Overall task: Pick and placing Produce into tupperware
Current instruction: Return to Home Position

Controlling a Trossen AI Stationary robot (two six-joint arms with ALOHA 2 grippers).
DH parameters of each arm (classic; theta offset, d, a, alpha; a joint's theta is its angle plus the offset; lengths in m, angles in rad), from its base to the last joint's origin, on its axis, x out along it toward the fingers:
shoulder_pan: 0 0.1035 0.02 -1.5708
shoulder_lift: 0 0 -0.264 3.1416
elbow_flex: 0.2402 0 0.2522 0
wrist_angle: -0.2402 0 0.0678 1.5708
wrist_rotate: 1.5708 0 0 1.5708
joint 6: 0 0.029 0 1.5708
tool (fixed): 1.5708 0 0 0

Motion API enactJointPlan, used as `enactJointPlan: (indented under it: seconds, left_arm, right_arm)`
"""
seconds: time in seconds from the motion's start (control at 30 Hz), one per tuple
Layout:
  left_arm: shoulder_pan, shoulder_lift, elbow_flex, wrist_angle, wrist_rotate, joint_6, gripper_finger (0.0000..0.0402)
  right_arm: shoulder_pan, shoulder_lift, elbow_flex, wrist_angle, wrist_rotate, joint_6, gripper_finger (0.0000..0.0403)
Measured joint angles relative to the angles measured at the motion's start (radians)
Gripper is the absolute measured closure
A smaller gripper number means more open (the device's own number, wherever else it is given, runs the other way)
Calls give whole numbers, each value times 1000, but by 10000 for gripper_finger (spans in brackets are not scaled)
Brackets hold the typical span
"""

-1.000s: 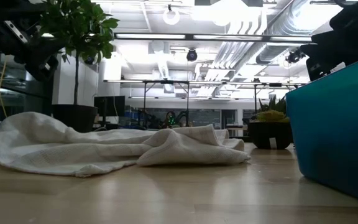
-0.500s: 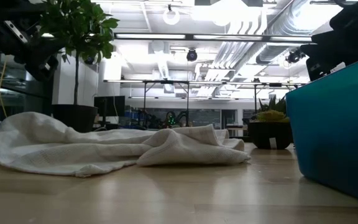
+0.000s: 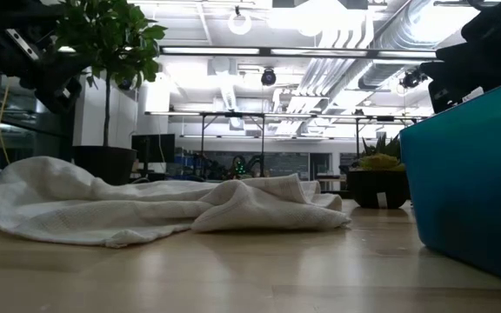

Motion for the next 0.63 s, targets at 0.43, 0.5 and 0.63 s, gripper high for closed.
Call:
enactJointPlan:
  seconds: [0.43, 0.5, 0.63]
  left_arm:
    - [0, 0, 0, 0, 0, 0, 142]
    - [0, 0, 0, 0, 0, 0, 142]
    - [0, 0, 0, 0, 0, 0, 142]
  right_arm:
    - [0, 0, 0, 0, 0, 0, 292]
    - [0, 0, 0, 0, 0, 0, 292]
    - [0, 0, 0, 0, 0, 0, 292]
